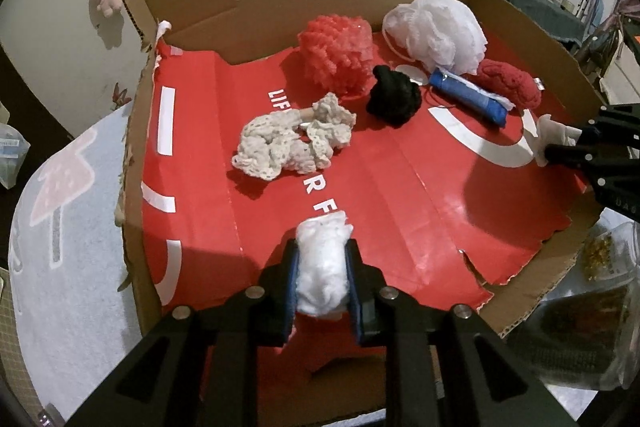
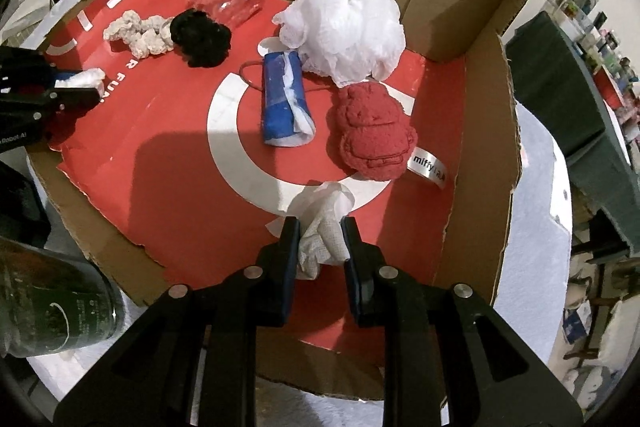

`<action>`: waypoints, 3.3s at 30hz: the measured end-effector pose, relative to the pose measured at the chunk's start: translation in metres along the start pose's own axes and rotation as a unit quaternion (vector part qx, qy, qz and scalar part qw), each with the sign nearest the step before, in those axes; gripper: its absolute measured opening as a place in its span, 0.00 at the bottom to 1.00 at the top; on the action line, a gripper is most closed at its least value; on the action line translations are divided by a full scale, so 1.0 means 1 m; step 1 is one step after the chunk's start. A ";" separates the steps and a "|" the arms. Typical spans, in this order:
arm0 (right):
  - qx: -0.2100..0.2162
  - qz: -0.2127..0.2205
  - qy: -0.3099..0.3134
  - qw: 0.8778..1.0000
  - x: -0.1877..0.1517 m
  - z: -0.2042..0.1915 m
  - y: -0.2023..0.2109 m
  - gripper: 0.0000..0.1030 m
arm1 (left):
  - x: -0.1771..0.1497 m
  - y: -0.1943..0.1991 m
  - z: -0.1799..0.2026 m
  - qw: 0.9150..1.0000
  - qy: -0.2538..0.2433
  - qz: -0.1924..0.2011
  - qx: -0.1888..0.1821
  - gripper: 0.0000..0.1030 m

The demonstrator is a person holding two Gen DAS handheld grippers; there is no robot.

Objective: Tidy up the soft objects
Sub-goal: 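Lower the white cotton piece and white cloth into the box, then open both tools to release the items into the box, then move both tools back over the table toward the remaining items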

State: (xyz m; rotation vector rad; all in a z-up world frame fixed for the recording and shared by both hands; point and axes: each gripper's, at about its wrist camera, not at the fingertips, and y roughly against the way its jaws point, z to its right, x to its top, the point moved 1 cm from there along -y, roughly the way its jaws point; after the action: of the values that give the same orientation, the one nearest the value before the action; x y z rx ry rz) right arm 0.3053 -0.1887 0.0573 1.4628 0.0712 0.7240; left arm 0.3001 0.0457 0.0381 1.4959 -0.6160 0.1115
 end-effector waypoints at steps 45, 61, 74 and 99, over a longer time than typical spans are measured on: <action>-0.021 0.188 -0.065 0.980 -0.036 -0.006 0.141 0.72 | -0.036 0.146 0.034 0.974 0.045 0.220 -0.001 0.97; -0.021 0.289 -0.124 0.949 -0.126 -0.046 0.198 0.78 | -0.128 0.191 0.076 0.946 0.090 0.310 0.013 1.00; -0.012 0.252 -0.161 0.954 -0.180 -0.073 0.148 0.84 | -0.178 0.130 0.101 0.968 0.095 0.233 -0.003 1.00; 0.082 0.189 -0.138 0.969 -0.157 -0.110 0.089 0.84 | -0.195 0.070 0.071 0.988 0.088 0.122 0.044 1.00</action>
State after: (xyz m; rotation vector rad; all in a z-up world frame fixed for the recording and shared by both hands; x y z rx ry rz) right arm 0.0948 -0.1744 0.0628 1.7474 -0.3809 0.8264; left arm 0.0833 0.0437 0.0102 1.4714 -0.6562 0.4601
